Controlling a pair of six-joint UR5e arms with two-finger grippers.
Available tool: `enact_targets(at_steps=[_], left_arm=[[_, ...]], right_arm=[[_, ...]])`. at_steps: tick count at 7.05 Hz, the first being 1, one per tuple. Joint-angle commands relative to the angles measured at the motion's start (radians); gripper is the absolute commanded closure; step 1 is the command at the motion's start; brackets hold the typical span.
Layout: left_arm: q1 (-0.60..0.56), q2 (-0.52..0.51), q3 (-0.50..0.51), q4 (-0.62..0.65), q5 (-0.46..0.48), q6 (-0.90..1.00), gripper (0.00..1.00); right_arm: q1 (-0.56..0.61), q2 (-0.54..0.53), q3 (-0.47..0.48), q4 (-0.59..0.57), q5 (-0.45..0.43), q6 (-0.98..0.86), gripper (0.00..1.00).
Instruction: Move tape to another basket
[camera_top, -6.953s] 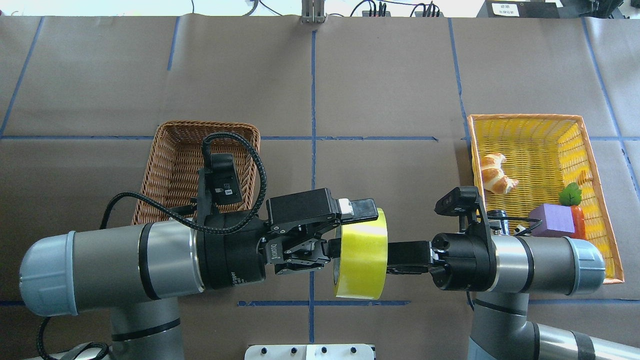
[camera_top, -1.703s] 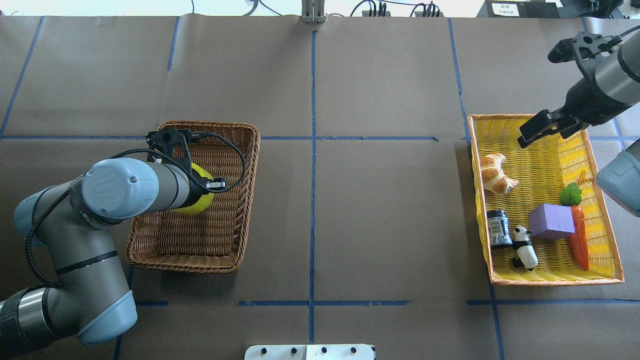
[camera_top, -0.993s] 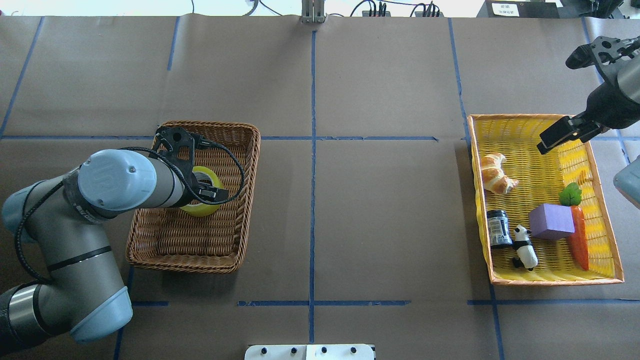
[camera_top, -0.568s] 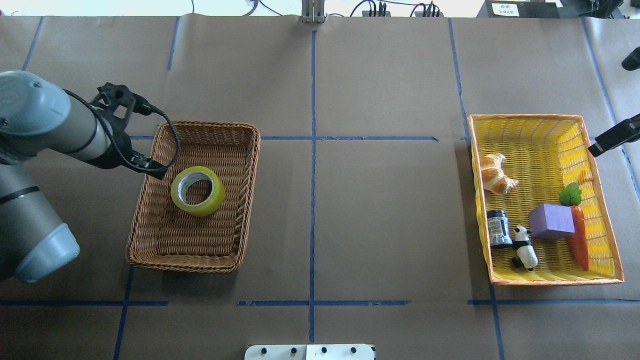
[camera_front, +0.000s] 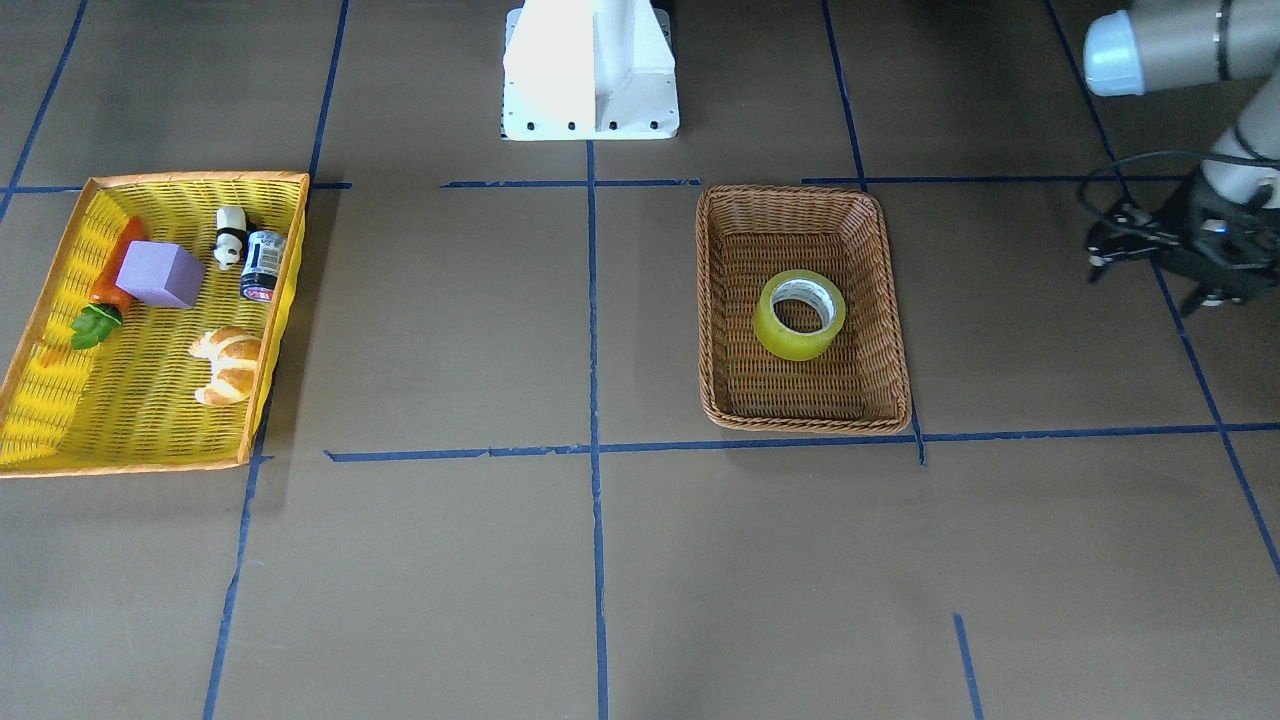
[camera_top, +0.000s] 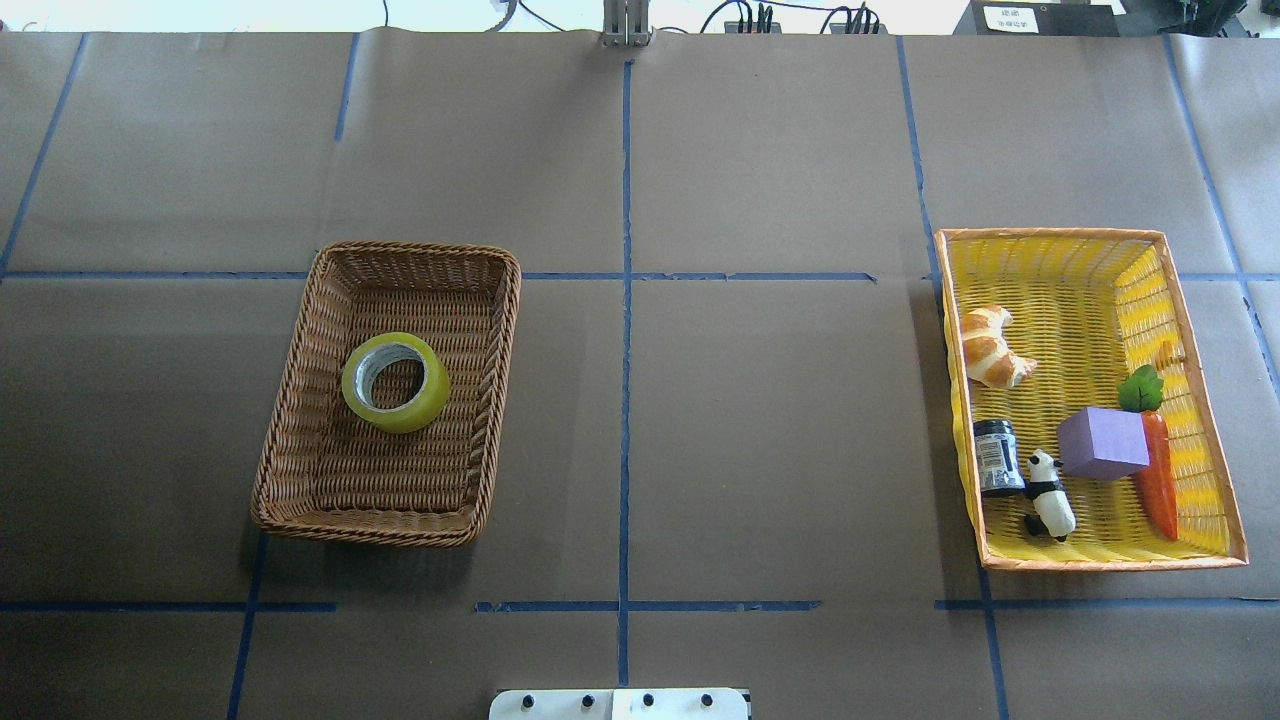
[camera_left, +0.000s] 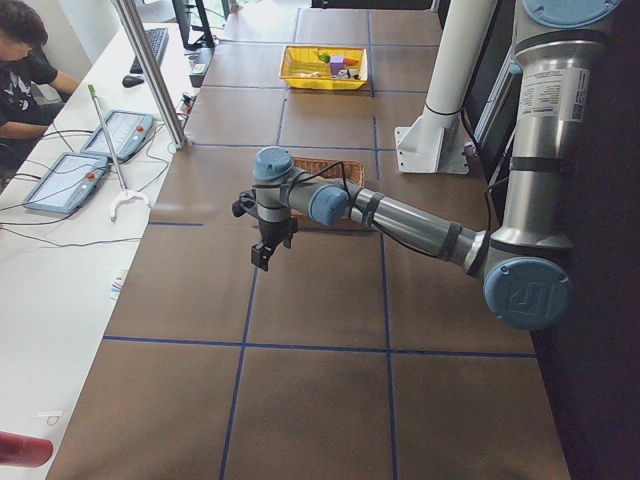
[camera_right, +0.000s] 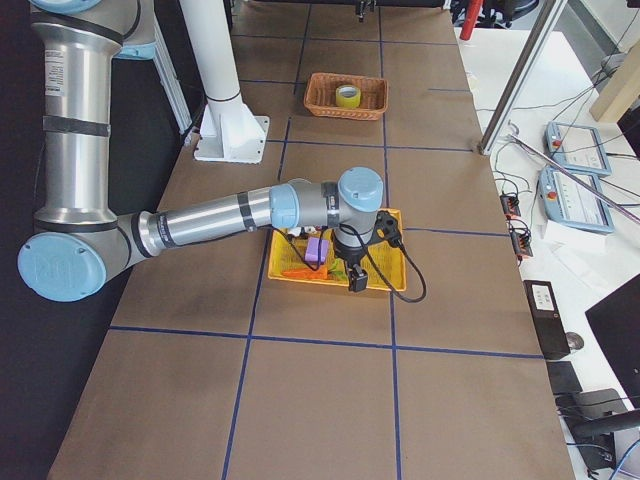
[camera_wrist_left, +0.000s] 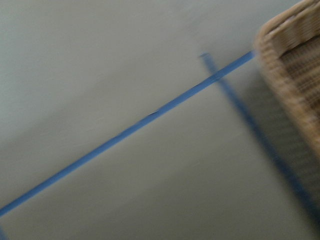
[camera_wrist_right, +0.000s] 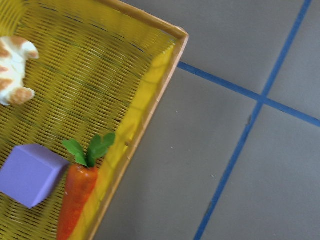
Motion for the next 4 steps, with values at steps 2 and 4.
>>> enact_targets(at_steps=[2,4], left_arm=[[-0.251,0.122,0.024,0.081,-0.105,0.069,0.00],[-0.252,0.217,0.024,0.078,-0.102,0.068,0.00]], right_arm=[[0.107,-0.075,-0.049,0.000,0.000,-0.023,0.00],[0.107,-0.087,-0.049,0.000,0.000,-0.022,0.00]])
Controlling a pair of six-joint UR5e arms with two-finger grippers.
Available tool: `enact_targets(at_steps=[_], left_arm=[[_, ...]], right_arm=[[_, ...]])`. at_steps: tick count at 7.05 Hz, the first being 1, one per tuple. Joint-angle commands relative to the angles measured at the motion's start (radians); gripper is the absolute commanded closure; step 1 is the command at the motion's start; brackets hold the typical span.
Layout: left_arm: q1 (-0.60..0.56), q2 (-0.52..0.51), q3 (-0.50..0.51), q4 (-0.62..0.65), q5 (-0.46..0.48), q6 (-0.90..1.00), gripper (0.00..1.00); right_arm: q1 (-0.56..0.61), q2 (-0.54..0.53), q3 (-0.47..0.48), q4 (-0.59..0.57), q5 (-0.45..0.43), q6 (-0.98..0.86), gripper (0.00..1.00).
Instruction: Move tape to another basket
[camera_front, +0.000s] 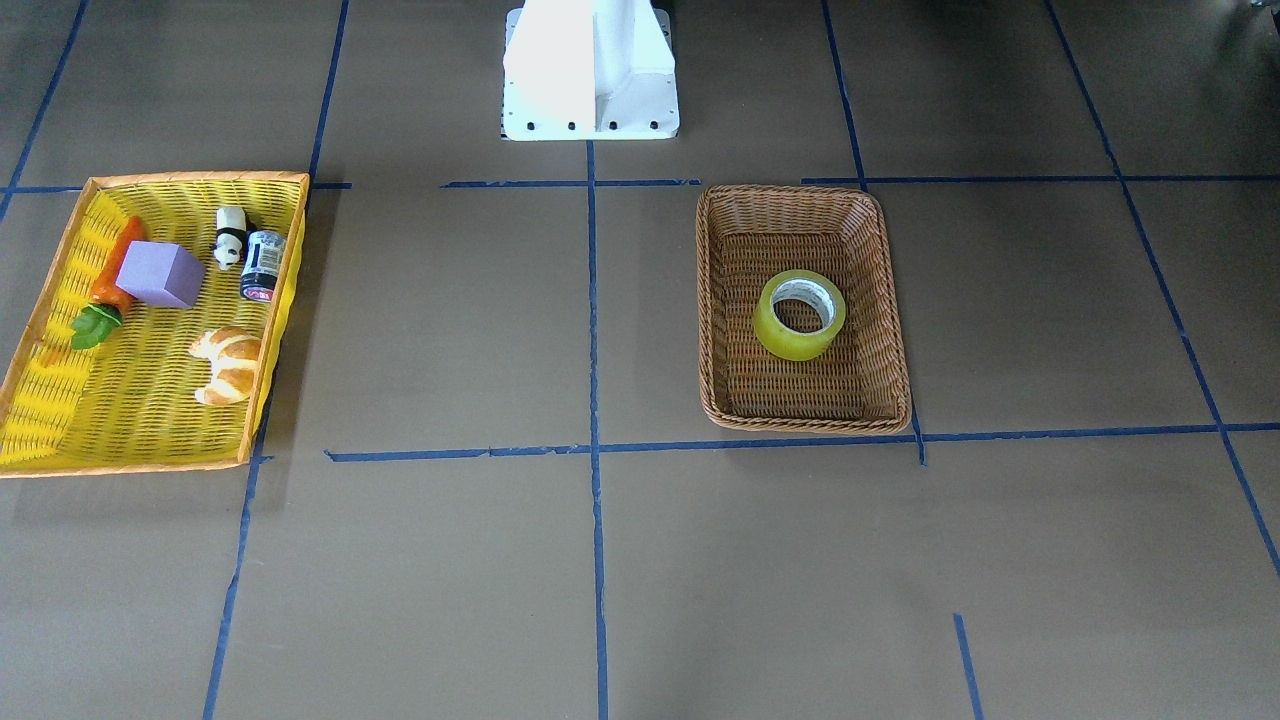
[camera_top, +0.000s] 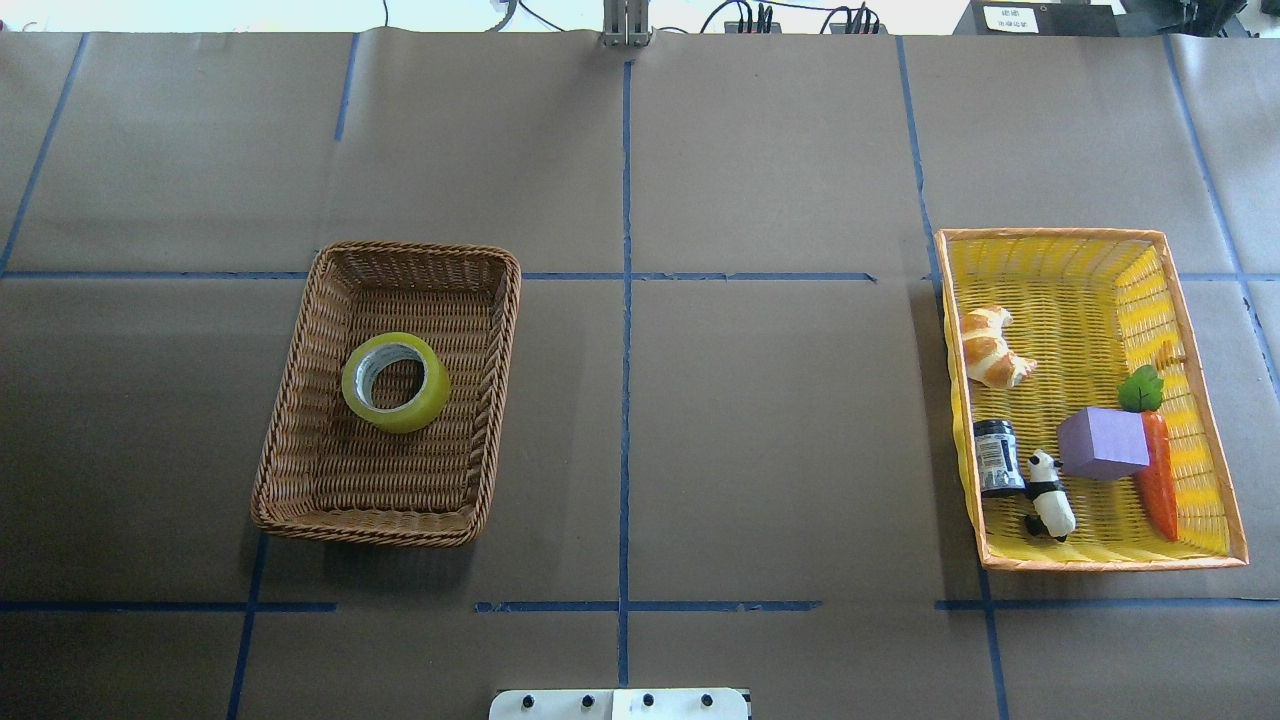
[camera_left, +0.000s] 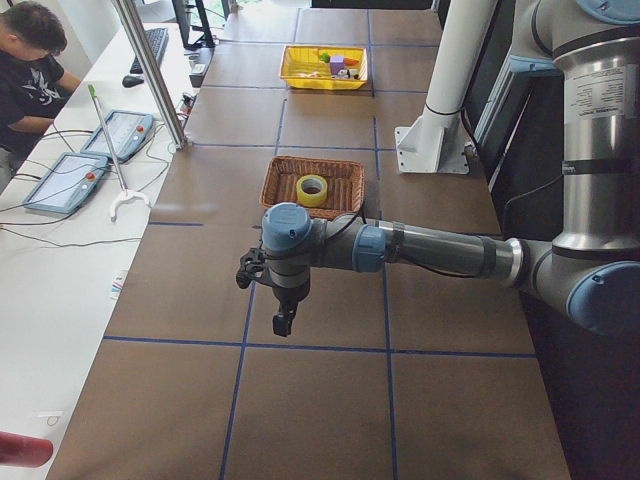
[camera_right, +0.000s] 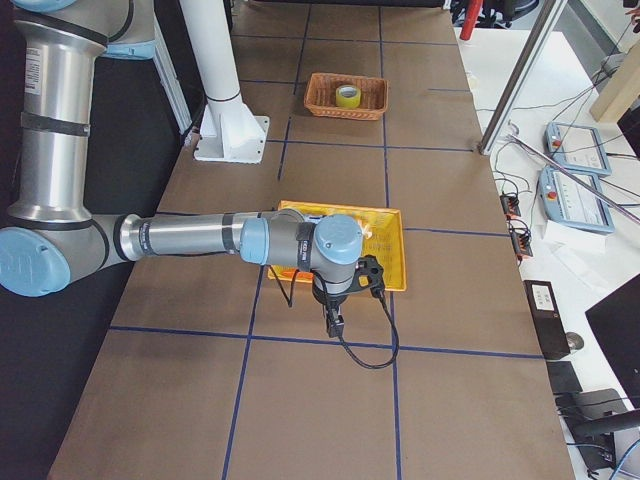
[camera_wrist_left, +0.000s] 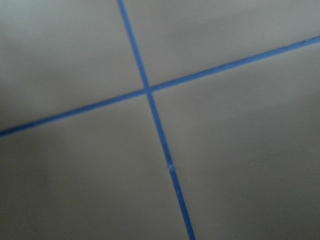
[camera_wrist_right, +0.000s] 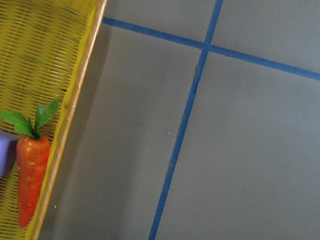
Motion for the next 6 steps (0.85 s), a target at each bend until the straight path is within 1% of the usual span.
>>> enact_targets(at_steps=[1,3,6], left_arm=[[-0.007,0.079,0.003,-0.004,-0.005,0.001,0.00],[-0.004,0.082,0.026,-0.005,0.013,-0.009,0.00],[-0.003,0.082,0.015,-0.008,0.011,-0.003,0.00]], right_arm=[[0.003,-0.008,-0.001,0.000,0.000,0.003,0.00],[0.002,-0.010,-0.001,0.000,-0.003,0.007,0.00],[0.002,-0.008,-0.007,0.001,-0.001,0.023,0.00]])
